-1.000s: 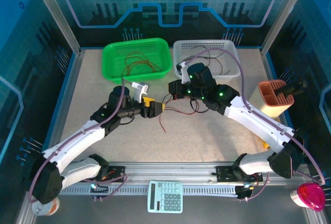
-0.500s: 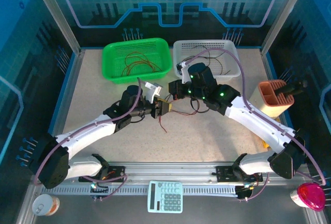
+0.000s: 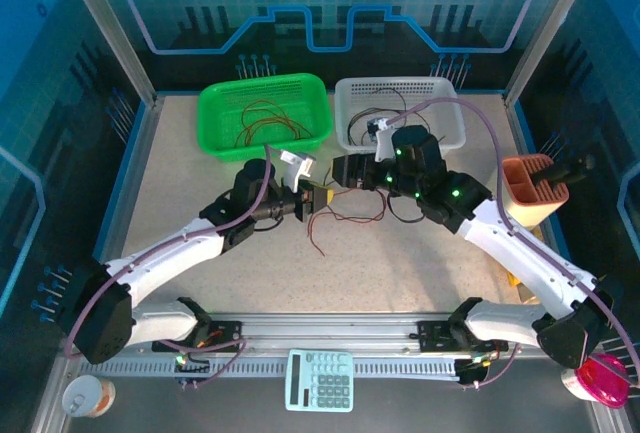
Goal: Untangle the cables
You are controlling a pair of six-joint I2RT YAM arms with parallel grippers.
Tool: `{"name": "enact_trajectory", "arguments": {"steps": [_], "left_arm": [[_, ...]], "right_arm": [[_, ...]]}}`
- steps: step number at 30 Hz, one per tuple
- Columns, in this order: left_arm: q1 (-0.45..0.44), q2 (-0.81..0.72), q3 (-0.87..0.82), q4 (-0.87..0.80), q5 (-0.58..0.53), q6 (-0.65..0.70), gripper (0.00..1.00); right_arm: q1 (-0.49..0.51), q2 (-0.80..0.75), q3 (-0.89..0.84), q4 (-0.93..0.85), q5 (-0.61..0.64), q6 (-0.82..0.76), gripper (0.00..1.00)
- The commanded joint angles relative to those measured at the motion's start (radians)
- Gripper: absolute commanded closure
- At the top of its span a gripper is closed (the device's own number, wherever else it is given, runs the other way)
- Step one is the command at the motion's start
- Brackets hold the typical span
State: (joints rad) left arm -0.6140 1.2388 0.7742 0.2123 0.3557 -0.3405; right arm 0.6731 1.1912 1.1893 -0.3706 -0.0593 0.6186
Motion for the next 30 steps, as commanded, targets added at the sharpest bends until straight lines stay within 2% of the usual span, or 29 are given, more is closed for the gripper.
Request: {"name": "enact_trajectory", "arguments": {"steps": [1, 5, 7, 9, 11, 13, 15, 17, 22, 25, 30], "left_arm": [[-0.013, -0.022, 0.043, 0.016, 0.017, -0.007, 1.00], [-0.023, -0.027, 0.058, 0.009, 0.023, -0.008, 1.00], [-0.028, -0.027, 0.063, 0.007, 0.028, -0.008, 1.00], [-0.032, -0.027, 0.070, 0.006, 0.036, -0.006, 1.00], [-0.036, -0.028, 0.074, 0.001, 0.039, -0.003, 1.00], [-0.038, -0.036, 0.074, 0.002, 0.034, -0.002, 0.99], [-0.038, -0.043, 0.072, 0.004, 0.022, -0.004, 0.80], [-0.037, -0.045, 0.071, 0.015, 0.007, -0.006, 0.69], [-0.038, -0.007, 0.080, 0.060, -0.028, -0.014, 0.63], [-0.037, 0.042, 0.098, 0.089, -0.043, -0.023, 0.52], [-0.037, 0.133, 0.114, 0.118, -0.079, -0.006, 0.46]], "right_arm": [[-0.005, 0.013, -0.028, 0.052, -0.058, 0.040, 0.27], [0.002, 0.057, -0.029, 0.101, -0.087, 0.065, 0.30], [0.006, 0.087, -0.021, 0.126, -0.102, 0.074, 0.35], [0.005, 0.117, -0.006, 0.146, -0.118, 0.083, 0.49], [0.002, 0.142, 0.022, 0.148, -0.131, 0.080, 0.79], [-0.008, 0.146, 0.060, 0.136, -0.133, 0.070, 1.00], [-0.025, 0.137, 0.105, 0.118, -0.132, 0.061, 1.00], [-0.039, 0.126, 0.167, 0.094, -0.137, 0.050, 1.00], [-0.042, 0.102, 0.305, 0.064, -0.143, 0.041, 1.00], [-0.041, 0.093, 0.367, 0.062, -0.145, 0.046, 1.00], [-0.042, 0.082, 0.434, 0.060, -0.140, 0.043, 1.00]]}}
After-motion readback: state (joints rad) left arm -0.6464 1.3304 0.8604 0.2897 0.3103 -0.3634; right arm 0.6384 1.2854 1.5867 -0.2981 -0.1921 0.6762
